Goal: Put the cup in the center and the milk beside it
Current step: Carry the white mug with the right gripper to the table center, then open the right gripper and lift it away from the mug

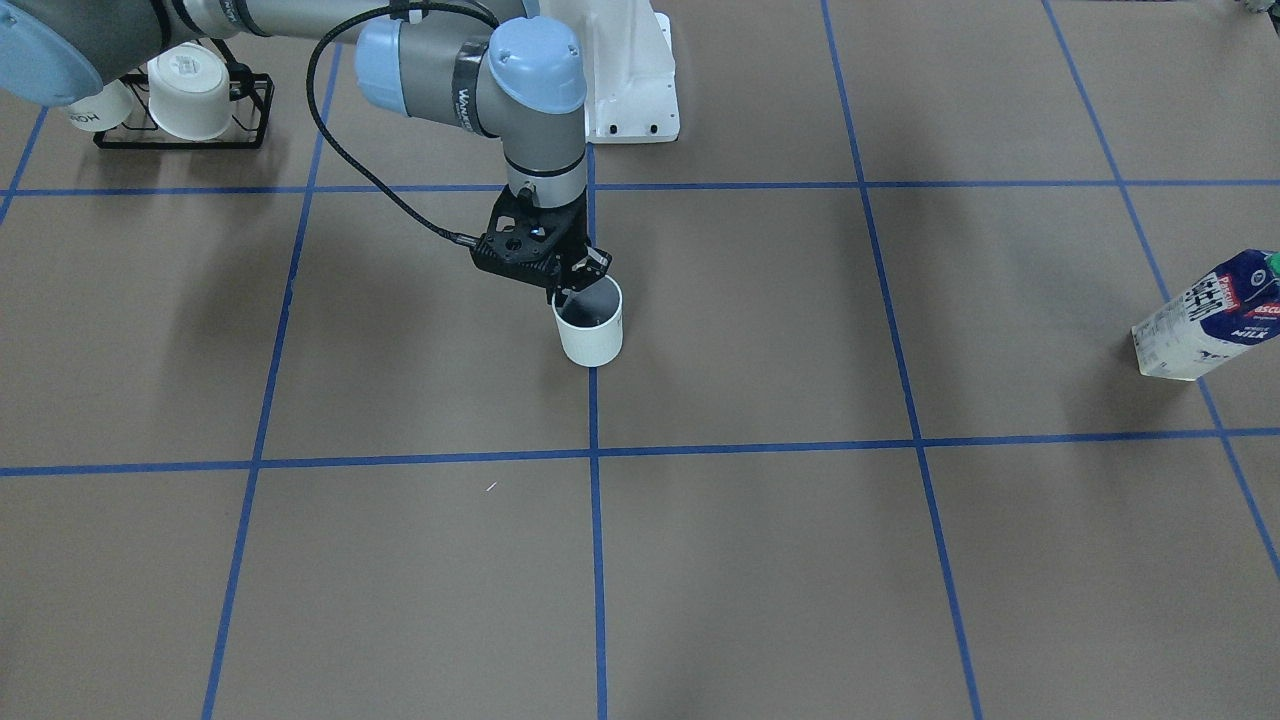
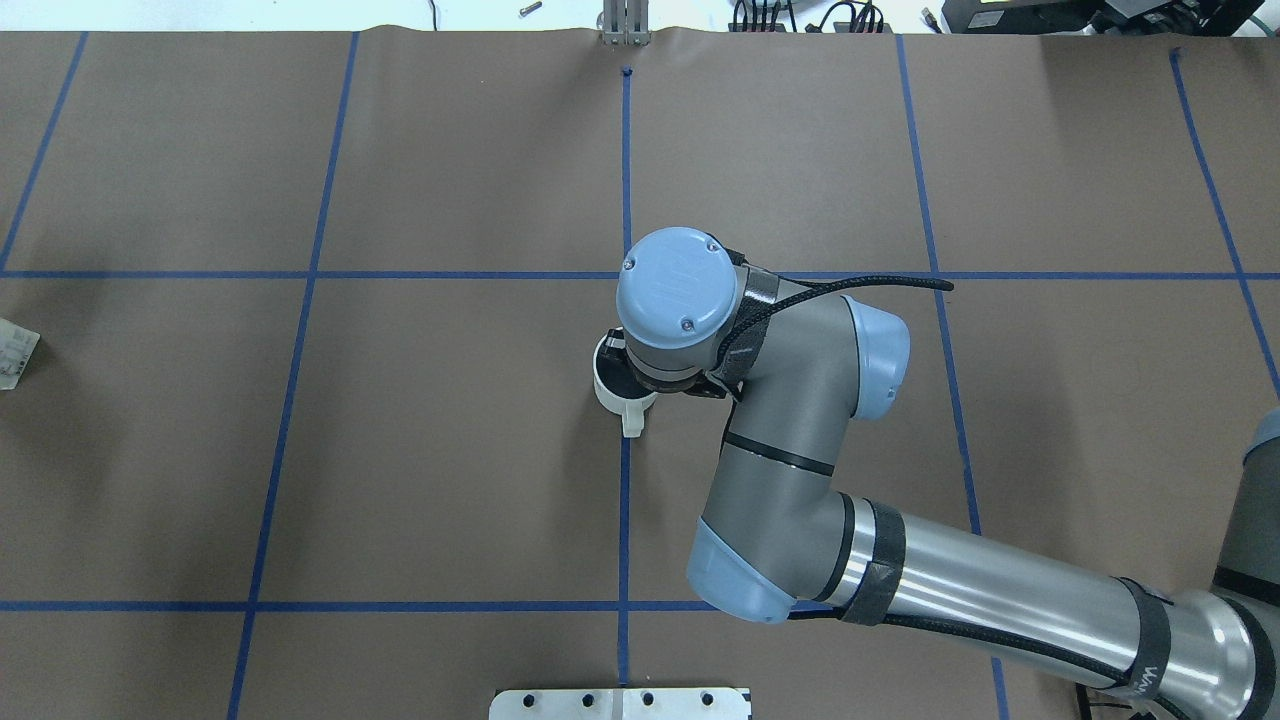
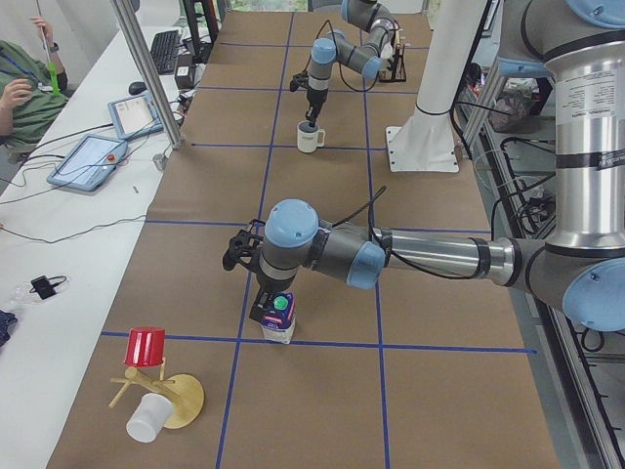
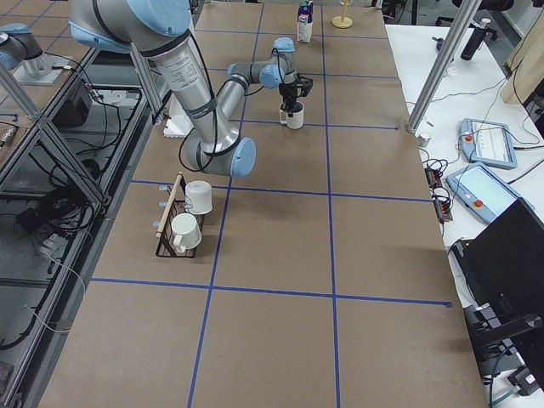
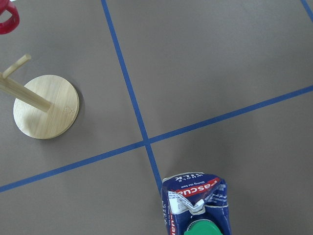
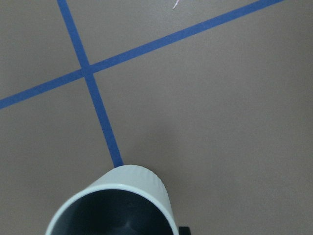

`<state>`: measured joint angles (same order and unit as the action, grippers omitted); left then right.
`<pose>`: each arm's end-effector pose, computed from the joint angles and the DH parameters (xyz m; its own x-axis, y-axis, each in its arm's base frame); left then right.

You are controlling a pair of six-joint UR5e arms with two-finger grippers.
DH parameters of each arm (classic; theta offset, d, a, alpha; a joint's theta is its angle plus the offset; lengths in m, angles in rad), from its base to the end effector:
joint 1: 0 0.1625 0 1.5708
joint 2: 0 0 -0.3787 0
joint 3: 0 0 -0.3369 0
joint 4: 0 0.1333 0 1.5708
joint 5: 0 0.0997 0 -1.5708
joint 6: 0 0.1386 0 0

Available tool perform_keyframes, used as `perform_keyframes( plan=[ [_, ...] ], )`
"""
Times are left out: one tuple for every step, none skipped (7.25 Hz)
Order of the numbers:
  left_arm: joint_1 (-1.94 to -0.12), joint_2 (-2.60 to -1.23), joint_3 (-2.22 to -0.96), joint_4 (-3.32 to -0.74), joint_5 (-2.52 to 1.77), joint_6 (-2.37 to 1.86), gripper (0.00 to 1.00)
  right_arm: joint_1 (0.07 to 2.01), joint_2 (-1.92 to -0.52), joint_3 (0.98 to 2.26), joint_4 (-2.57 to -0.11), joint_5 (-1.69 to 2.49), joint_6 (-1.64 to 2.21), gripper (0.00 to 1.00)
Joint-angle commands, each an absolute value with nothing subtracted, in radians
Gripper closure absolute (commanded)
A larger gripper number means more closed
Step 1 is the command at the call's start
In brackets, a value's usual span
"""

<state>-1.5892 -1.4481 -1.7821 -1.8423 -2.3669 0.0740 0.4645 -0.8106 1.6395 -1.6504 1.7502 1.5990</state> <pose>-0.0419 -0.4160 0.5641 0.7034 0.3074 -0.6409 -0.0349 0.9155 0.4009 -0.5365 -0.3903 0.2205 0.6450 0.3542 0.6772 -0.3504 0.9245 -0.1498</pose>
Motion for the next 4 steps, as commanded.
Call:
perform_keyframes(
  plan=[
    [-1.589,-1.448,-1.781,-1.842,-2.367,0.078,0.02,0.482,-0.807,1.664,-1.646,1.740,1.571,0.00],
    [-1.589,-1.447,-1.778,-1.842,-2.367,0.078,0.02,0.521,-0.805,1.707,-1.654,1.750,1.539,0.00],
    [-1.589,-1.448,-1.779,-1.842,-2.367,0.077,0.02,0.576,-0.804,1.723,-1.654,1.784,1.493,0.00],
    [-1.589,-1.448,-1.796,-1.842,-2.368,0.075,0.02,0.662,-0.810,1.723,-1.654,1.858,1.414,0.00]
  ],
)
